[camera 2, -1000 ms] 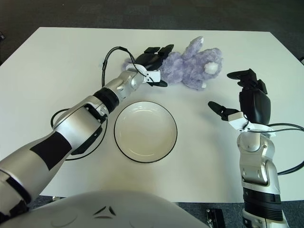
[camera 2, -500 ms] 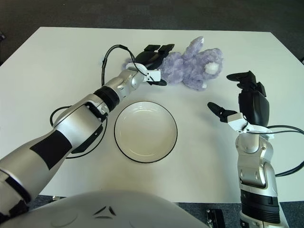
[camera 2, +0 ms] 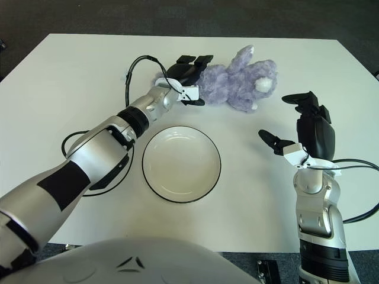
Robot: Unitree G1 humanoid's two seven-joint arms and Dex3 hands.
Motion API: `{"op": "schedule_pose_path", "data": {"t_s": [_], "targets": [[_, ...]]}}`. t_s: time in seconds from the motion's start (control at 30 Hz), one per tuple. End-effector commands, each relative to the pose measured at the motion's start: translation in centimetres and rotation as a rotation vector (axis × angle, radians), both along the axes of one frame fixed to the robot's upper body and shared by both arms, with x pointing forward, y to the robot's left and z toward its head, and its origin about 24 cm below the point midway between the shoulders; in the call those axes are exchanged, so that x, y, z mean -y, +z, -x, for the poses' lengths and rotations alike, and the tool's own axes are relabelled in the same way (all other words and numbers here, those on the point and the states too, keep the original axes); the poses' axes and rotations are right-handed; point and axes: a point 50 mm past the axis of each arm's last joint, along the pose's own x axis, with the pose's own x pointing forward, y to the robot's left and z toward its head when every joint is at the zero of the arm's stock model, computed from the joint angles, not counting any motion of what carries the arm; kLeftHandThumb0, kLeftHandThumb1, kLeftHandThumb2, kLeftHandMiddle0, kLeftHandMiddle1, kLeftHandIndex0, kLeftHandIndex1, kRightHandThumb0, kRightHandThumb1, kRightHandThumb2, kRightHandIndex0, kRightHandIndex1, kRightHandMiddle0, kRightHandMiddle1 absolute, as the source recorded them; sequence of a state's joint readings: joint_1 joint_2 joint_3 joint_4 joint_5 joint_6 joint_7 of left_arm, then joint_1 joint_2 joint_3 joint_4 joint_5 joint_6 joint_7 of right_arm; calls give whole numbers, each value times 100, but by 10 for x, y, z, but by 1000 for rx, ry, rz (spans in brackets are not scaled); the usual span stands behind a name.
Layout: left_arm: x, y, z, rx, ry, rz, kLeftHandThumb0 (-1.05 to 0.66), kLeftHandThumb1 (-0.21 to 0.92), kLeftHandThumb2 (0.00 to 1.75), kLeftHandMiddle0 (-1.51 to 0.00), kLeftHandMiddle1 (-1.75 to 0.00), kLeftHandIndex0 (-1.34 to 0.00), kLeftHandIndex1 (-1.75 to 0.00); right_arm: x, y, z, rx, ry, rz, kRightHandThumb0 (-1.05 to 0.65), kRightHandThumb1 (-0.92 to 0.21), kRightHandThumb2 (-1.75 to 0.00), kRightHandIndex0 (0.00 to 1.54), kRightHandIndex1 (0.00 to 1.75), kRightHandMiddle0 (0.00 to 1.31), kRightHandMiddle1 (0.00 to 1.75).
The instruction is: Put the doll into the plate.
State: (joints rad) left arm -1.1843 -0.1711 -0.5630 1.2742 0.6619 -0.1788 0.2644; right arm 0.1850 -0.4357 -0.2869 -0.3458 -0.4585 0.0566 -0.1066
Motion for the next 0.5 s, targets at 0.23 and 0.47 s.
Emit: {"op": "schedule_pose_path", "data": {"t_s": [0.23,0.47], "targets": [[22,9,9,78,-19,-42,-61,29,90,0,-82,0,-66,-8,4,9,35,12,6,-39,-28,-101,5,99,0,116],[22,8,9,89,-5,-44,-47,19,101,0,-95,0,-79,-12,5,12,48,21,-10,-35,-28,-102,5,99,0,118]]}}
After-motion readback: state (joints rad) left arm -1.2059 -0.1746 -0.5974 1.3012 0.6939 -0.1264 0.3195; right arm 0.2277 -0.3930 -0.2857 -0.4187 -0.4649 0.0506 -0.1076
